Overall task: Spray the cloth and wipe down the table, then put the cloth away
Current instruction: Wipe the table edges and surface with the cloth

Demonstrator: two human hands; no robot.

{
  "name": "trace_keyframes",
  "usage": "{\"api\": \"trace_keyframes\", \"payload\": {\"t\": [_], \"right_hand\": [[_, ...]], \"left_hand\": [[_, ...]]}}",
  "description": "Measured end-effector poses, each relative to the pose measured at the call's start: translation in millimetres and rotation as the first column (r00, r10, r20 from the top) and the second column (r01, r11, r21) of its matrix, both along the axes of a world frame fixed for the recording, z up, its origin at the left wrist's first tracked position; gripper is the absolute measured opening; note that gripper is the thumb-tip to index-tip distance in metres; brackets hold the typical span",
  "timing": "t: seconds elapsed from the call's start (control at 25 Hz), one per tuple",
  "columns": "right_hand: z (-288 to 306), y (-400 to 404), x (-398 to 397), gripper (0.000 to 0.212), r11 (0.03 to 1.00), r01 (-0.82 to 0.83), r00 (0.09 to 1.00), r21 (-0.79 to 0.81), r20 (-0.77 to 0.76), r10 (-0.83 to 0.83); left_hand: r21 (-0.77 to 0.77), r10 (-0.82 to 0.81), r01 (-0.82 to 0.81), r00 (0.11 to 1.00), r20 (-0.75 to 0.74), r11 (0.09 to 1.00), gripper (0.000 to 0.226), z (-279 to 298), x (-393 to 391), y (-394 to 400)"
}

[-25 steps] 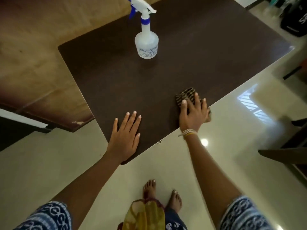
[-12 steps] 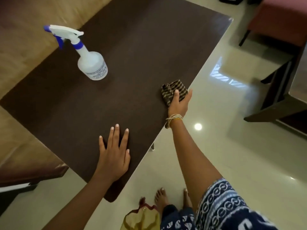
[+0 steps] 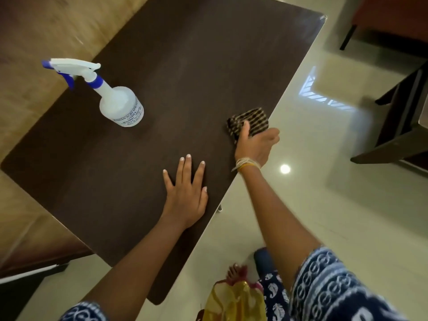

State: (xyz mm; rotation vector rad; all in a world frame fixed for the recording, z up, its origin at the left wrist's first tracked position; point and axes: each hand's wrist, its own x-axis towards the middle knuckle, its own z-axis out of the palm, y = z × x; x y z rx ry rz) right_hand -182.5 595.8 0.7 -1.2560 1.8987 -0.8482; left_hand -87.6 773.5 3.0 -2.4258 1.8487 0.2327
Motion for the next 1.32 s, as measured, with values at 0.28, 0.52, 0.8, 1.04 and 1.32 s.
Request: {"api": "trace_keyframes", "payload": {"t": [0.28, 0.52, 0.8, 1.04, 1.32], "right_hand": [[10.5, -194.6, -21.4, 0.045, 0.994, 0.046, 0.998, 0.099, -0.04, -0.042], [-13.1, -110.3, -16.1, 0.072, 0.976, -0.215, 0.976, -0.04, -0.043, 0.213], [-10.4, -179.0, -21.9, 0.074, 0.978, -0.211, 0.977, 0.008, 0.025, 0.21], [-3.1, -372.0, -37.5, 0.069, 0.989, -0.129, 0.991, 0.073, -0.019, 0.131], [-15.4, -366.0, -49.1, 0.058, 0.967, -0.254, 0.967, -0.028, 0.004, 0.254]], "left_hand": [[-0.014, -0.036, 0.036, 0.999, -0.015, 0.999, 0.06, -4.5, -0.5, -94.1], [-0.006, -0.011, 0.01, 1.0, -0.024, 1.0, 0.06, -0.3, -4.2, -188.8], [-0.073, 0.175, -0.183, 0.979, -0.107, 0.98, 0.057, -2.3, -33.9, -309.5], [-0.106, 0.305, -0.309, 0.951, -0.057, 0.945, 0.057, -8.1, -47.8, -324.6], [-0.077, 0.303, -0.304, 0.953, -0.018, 0.95, 0.057, -5.6, -50.6, -331.9]]}}
